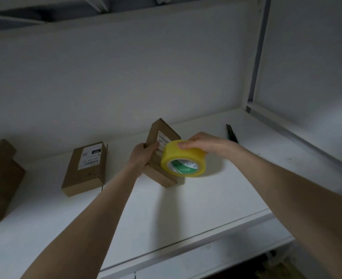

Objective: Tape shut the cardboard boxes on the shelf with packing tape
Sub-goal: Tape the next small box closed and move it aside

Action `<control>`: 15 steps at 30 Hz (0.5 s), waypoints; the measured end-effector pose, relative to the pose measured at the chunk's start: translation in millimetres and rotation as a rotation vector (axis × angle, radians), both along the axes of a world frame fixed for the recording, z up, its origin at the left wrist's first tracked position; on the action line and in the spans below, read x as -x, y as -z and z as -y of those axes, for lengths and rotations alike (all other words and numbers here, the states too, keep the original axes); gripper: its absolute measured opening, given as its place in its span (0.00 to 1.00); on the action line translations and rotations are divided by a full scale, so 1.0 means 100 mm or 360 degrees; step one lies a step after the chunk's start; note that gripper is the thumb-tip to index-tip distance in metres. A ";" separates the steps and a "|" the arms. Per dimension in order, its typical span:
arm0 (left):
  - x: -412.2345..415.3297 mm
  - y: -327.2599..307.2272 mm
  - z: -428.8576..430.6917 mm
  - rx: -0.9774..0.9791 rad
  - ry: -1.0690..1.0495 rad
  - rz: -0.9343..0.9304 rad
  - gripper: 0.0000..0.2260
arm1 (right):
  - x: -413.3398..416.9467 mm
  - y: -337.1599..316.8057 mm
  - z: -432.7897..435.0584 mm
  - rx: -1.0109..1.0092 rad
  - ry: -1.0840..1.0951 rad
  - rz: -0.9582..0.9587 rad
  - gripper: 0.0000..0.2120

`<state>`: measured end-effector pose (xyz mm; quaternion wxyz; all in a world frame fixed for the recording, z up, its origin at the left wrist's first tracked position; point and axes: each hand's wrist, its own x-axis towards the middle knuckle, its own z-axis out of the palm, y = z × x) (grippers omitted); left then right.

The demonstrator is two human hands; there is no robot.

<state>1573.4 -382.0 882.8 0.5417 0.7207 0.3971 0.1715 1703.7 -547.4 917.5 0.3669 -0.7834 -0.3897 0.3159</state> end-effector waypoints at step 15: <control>0.11 -0.15 0.14 0.0350 -0.0093 0.0466 0.10 | -0.15 -0.41 0.14 0.0027 0.0020 0.0364 0.24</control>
